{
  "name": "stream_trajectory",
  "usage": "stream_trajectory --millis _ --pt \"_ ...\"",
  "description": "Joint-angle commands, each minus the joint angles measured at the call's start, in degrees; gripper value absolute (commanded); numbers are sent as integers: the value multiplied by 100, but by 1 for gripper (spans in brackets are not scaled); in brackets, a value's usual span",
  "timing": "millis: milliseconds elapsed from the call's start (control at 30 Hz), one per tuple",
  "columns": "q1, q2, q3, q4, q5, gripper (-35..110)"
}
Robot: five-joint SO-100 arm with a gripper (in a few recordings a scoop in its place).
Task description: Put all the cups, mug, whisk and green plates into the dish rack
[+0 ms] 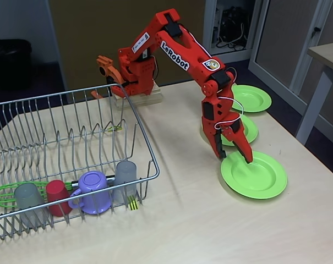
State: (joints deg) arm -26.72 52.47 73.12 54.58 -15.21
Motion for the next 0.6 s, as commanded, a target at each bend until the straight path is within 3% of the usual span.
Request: stream_trajectory --millis 0,567 --pt "-18 193 158 -26 123 37" --pt "105 -1028 -519 88 1626 21"
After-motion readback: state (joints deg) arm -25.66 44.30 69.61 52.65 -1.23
